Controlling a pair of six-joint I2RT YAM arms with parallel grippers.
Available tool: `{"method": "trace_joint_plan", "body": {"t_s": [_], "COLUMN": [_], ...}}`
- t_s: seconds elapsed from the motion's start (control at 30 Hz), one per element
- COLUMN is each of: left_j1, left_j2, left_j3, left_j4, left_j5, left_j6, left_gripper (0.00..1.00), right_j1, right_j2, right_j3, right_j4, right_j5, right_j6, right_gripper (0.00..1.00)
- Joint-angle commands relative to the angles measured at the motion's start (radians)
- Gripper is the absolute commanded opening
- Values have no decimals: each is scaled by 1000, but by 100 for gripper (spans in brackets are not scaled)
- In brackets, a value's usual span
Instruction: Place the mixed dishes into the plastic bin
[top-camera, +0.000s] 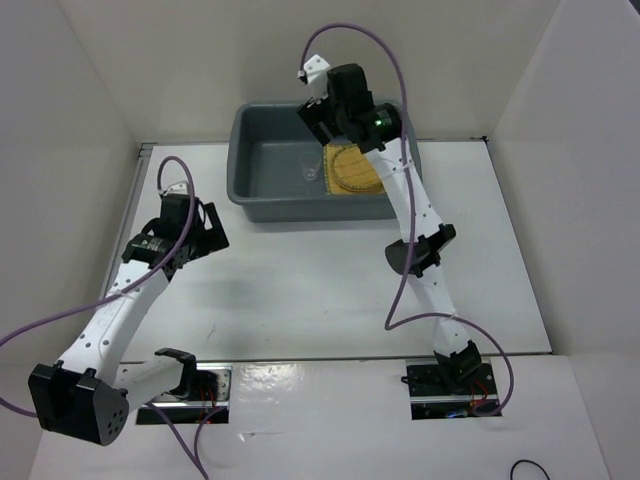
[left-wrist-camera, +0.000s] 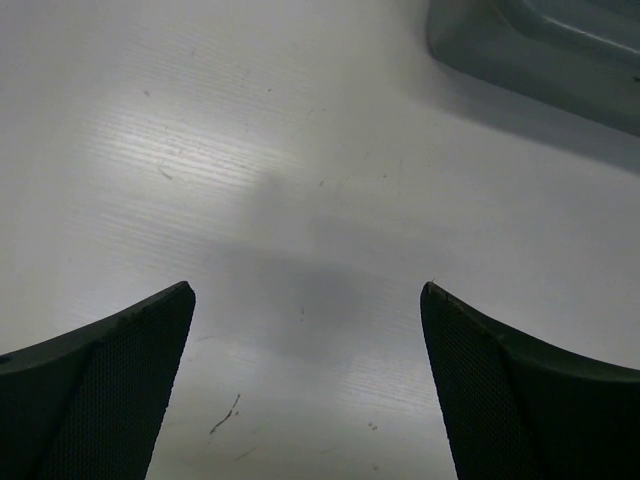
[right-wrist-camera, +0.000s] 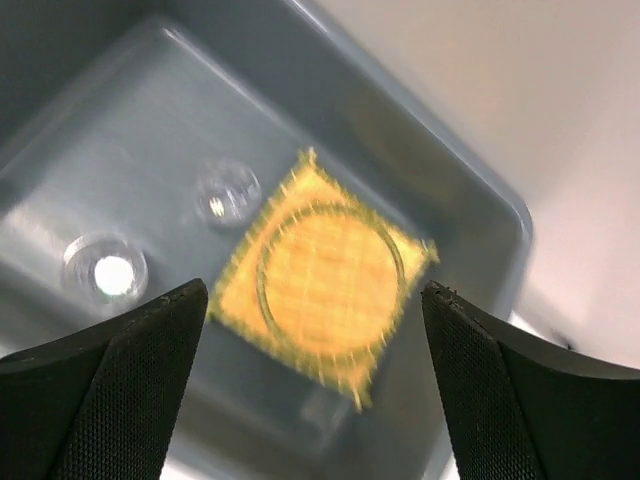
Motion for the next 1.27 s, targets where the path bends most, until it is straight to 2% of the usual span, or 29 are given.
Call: {"method": "trace_joint_plan", "body": {"t_s": [0.0, 0.07, 0.27, 0.33, 0.37, 0.4, 0.43, 0.5, 0.57, 0.6, 0.67, 0.77, 0.93, 1.07, 1.23], "left_j1": [-28, -39, -39, -48, -48, -48, -48, -57, -57, -66, -77, -86, -132, -154, -172], "left_j2": [-23, -35, -55, -55, -55, -55, -55, -46, -35, -35, -24, 0, 44, 55, 77], "left_j3": [-51, -78, -135, -145, -145, -154, -155, -165, -165, -165, -165, -142, -122, -99, -90], "left_j4": [189, 270, 402, 413, 422, 422, 434, 444, 444, 444, 444, 435, 434, 444, 486], "left_j5": [17, 17, -33, -44, -44, -44, -44, -59, -60, -73, -84, -103, -122, -142, -107], "left_j6": [24, 34, 65, 65, 65, 65, 65, 74, 83, 83, 93, 93, 131, 181, 209], "left_gripper": [100, 100, 100, 100, 100, 100, 100, 100, 100, 100, 100, 100, 100, 100, 100], "right_j1": [-10, -10, -19, -19, -19, -31, -45, -99, -169, -253, -323, -416, -464, -501, -605], "right_j2": [-140, -273, -624, -715, -812, -862, -916, -1089, -1230, -1263, -1344, -1416, -1545, -1579, -1590], "right_j3": [-35, -204, -647, -848, -929, -1103, -1198, -1438, -1548, -1638, -1761, -1866, -2034, -2071, -2113], "right_j4": [-172, -172, -181, -148, -134, -124, -105, -83, -69, -69, -32, -2, 46, 76, 115], "right_j5": [12, 23, 76, 134, 204, 222, 231, 256, 196, 172, 149, 139, 153, 162, 126], "right_j6": [61, 61, 42, 42, 42, 42, 42, 32, 21, 21, 21, 6, 6, -8, -8], "right_gripper": [92, 99, 99, 99, 99, 99, 99, 99, 99, 99, 99, 99, 99, 99, 99]}}
